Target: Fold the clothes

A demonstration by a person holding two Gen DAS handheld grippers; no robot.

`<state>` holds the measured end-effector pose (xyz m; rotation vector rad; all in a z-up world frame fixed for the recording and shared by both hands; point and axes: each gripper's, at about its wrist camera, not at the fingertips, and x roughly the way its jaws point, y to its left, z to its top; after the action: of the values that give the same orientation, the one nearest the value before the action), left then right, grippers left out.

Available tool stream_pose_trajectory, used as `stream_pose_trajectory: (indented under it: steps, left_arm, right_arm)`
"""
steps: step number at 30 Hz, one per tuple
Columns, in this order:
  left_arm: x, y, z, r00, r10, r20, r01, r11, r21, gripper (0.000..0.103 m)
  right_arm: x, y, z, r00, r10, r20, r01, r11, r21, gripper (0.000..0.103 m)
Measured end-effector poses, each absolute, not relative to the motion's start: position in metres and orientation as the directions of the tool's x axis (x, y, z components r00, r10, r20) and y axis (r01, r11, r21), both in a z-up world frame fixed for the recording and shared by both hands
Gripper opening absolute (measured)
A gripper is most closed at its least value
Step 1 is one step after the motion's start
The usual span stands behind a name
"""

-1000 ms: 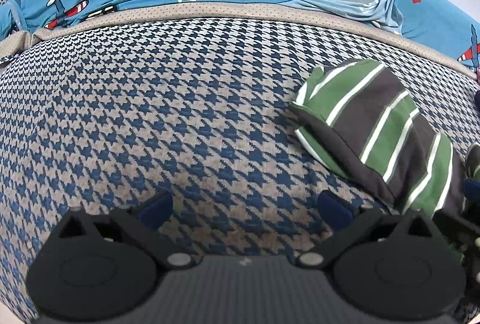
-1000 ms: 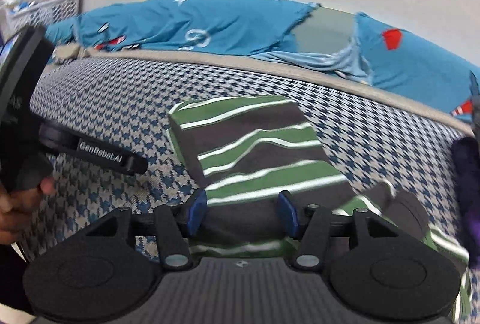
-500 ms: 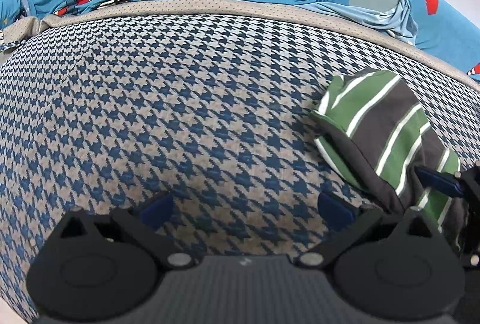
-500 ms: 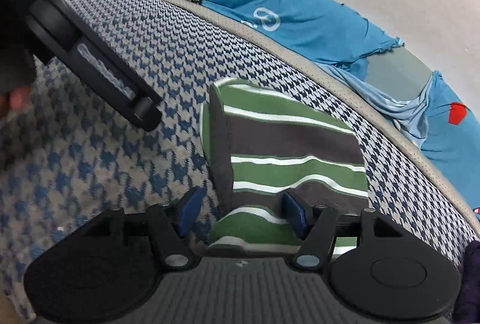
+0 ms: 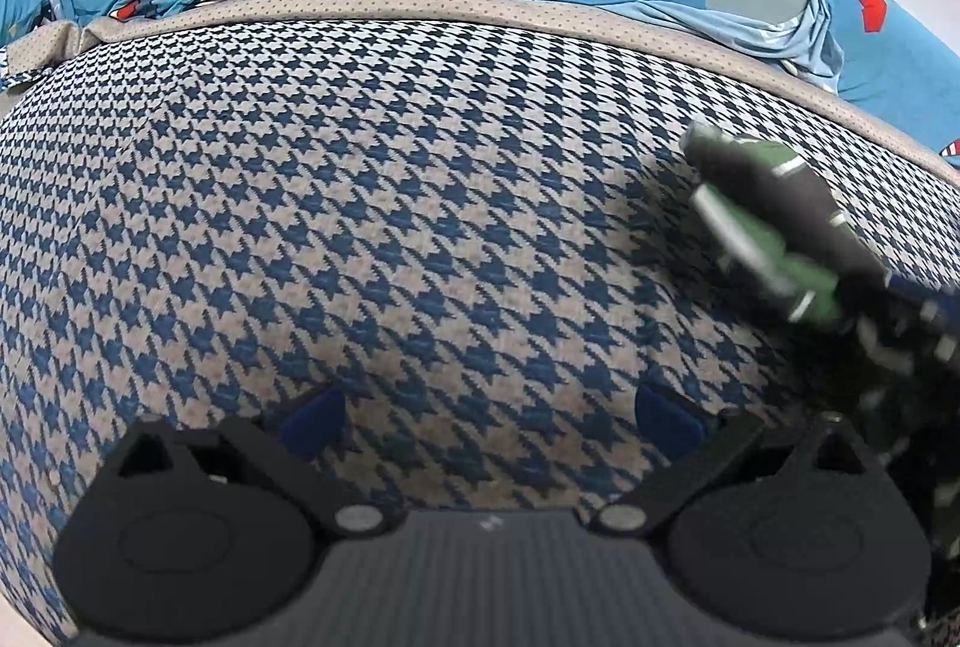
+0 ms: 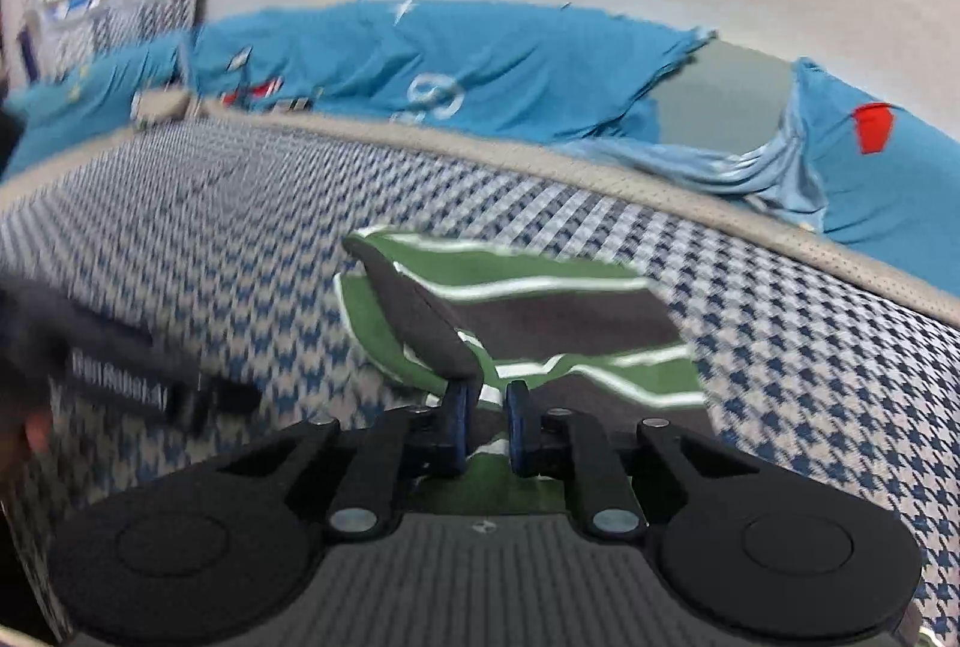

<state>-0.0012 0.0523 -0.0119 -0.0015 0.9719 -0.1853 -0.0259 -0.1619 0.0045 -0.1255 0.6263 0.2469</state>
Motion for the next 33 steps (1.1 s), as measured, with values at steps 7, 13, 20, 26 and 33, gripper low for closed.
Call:
stream_pose_trajectory:
  steps: [7, 13, 20, 26, 33]
  left_arm:
    - [-0.003, 0.038, -0.014, 0.544, -0.174, -0.821, 0.175, 0.980, -0.091, 0.103]
    - [-0.002, 0.029, -0.019, 0.536, -0.179, -0.825, 0.184, 0.979, -0.093, 0.103]
    - [0.000, 0.022, -0.021, 0.526, -0.183, -0.831, 0.191, 0.977, -0.094, 0.103]
    - [0.004, 0.018, -0.022, 0.520, -0.190, -0.833, 0.195, 0.976, -0.101, 0.103]
    - [0.004, 0.016, -0.023, 0.517, -0.193, -0.834, 0.200, 0.974, -0.102, 0.103]
  right_arm:
    - [-0.011, -0.205, 0.030, 0.839, 0.159, -0.520, -0.110, 0.986, 0.123, 0.013]
    - [0.000, -0.247, 0.034, 0.858, 0.080, -0.507, 0.052, 0.969, 0.241, 0.012]
    - [0.006, -0.290, 0.026, 0.833, -0.062, -0.550, 0.261, 0.920, 0.291, 0.010]
    - [0.009, -0.314, 0.013, 0.811, -0.006, -0.584, 0.285, 0.877, 0.387, 0.018]
    - [-0.006, -0.319, 0.020, 0.832, 0.082, -0.549, 0.203, 0.876, 0.438, 0.059]
